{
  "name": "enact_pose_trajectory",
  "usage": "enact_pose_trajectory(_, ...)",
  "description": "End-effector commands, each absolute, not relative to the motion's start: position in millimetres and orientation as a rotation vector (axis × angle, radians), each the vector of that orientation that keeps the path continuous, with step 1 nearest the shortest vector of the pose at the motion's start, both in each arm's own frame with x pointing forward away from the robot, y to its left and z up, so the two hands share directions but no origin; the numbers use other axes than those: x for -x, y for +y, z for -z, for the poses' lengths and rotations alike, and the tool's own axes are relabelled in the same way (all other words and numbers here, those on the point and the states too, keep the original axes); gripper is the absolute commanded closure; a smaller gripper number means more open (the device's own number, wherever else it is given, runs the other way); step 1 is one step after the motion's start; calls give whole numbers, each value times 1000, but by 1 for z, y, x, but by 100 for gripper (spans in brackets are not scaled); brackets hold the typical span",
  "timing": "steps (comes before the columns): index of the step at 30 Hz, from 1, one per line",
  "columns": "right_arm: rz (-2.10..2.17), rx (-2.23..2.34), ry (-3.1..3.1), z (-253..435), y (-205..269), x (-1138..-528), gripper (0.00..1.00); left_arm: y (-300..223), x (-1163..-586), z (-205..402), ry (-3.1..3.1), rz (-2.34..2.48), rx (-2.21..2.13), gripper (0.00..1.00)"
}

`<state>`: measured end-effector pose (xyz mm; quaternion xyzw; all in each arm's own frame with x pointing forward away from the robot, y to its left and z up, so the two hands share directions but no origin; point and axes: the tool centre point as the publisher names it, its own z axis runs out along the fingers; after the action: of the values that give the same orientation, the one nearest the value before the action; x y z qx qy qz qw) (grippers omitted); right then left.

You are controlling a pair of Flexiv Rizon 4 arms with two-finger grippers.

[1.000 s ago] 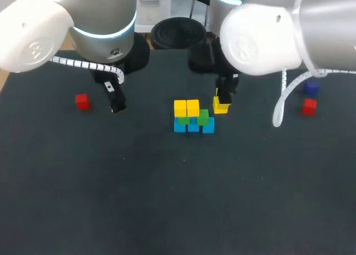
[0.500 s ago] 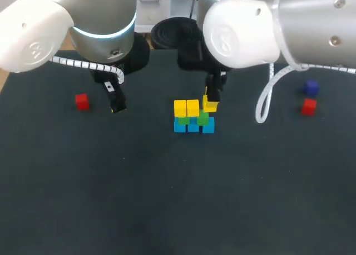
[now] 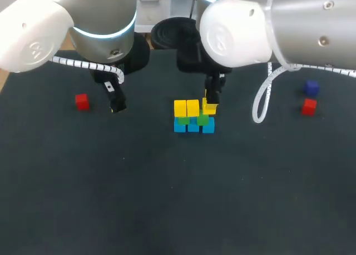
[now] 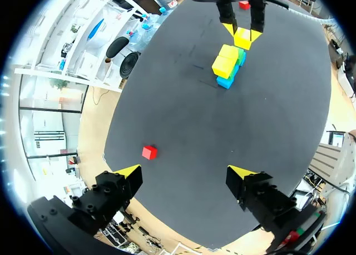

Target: Place the blue cubes, place green cubes on the blue cubes, place the yellow cubes on the green cubes, then place the red cubes on the yellow cubes, and place purple cube on the red cubes.

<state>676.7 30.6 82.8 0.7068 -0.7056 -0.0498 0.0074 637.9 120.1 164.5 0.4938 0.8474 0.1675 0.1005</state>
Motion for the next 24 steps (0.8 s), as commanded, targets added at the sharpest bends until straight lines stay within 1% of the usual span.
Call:
enact_pose_trajectory(1,163,-2212,-2206,-80,31,-679,100,120,-638,-165,2504,-494,-1462,0)
enact_pose_trajectory(24,164,-2200,-2198,-69,35,-689,100,120,-638,-165,2504,-494,-1462,0)
